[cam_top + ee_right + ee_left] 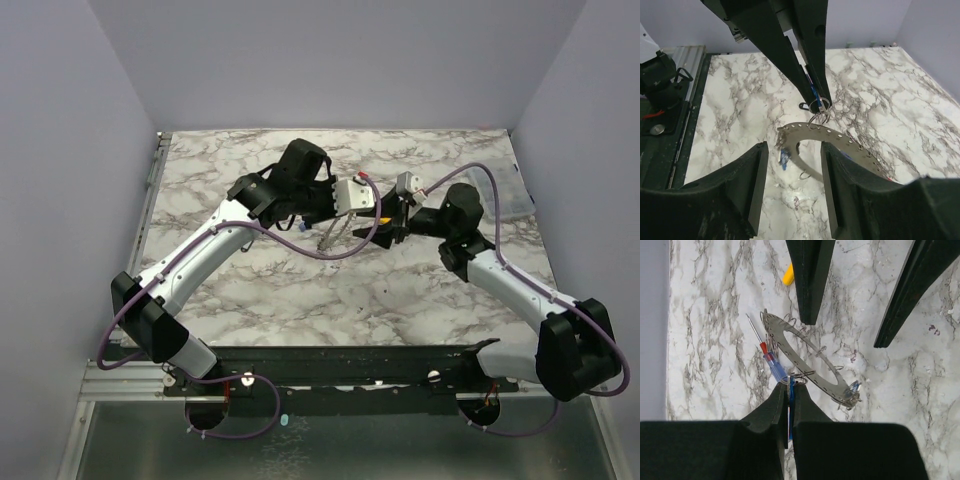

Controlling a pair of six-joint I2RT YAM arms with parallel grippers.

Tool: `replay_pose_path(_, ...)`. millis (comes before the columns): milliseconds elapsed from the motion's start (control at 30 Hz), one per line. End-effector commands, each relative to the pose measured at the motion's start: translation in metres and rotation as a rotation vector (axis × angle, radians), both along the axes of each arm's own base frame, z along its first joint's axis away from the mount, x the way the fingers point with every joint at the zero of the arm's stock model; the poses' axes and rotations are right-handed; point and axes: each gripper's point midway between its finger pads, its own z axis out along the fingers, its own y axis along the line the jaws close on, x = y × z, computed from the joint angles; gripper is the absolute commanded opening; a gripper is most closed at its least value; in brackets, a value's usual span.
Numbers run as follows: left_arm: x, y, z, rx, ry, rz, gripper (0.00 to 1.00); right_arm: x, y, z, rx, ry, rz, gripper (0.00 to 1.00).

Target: Remove the keys from the keyring

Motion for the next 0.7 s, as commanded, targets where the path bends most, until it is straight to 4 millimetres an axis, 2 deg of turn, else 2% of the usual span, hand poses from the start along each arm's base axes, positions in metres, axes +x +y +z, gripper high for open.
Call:
replay_pose_path(0,-0.001,0.001,0.025,-0.003,-0.117,-0.075,0.0,-0.009,-0.007,0.003,-0.031,0.036,0.049,0.54)
replay_pose_path(200,-0.009,0.007,0.02,0.059,-0.208,-0.18,0.0,-0.008,-0.015,0.008,-0.029,0.032,0.056,0.53)
replay_pose_path(367,-0.017,0.007,0.023,0.086,-0.322,-0.258,0.0,-0.011,-0.019,0.009,-0.026,0.045,0.072,0.52)
replay_pose_path(667,-0.043,-0.002,0.033,0.125,-0.647,-0.428,0.0,-0.02,-0.017,0.008,-0.003,0.043,0.118,0.47)
